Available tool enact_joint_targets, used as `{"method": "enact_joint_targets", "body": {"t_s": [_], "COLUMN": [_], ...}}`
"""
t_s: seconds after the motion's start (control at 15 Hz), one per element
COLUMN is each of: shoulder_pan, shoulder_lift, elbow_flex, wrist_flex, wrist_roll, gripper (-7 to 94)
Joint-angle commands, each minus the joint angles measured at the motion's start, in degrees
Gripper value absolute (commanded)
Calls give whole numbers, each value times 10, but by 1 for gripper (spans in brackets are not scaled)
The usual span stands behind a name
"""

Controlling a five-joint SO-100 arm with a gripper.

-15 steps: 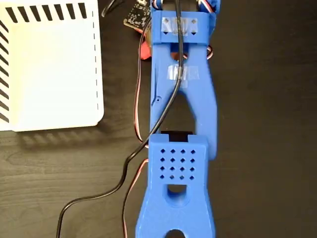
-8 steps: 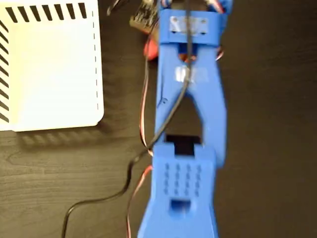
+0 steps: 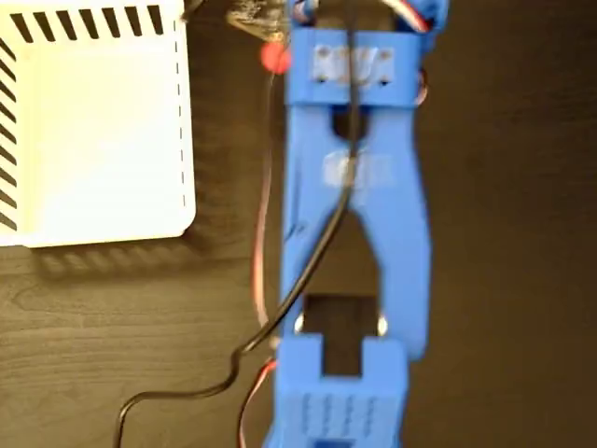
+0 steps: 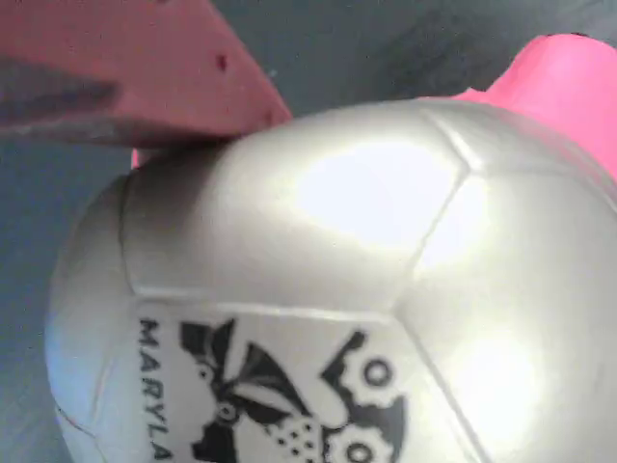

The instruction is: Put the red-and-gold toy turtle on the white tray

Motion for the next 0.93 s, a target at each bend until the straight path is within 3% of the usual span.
{"method": "enact_joint_targets", "body": {"t_s": [0.0, 0.4, 0.87], "shoulder_pan": [-74, -231, -277], "shoulder_lift": [145, 125, 84], "elbow_flex": [-5, 29, 72], "wrist_flex": [7, -4, -19], "wrist_roll": [-2, 25, 45], "gripper": [0, 0, 0]}}
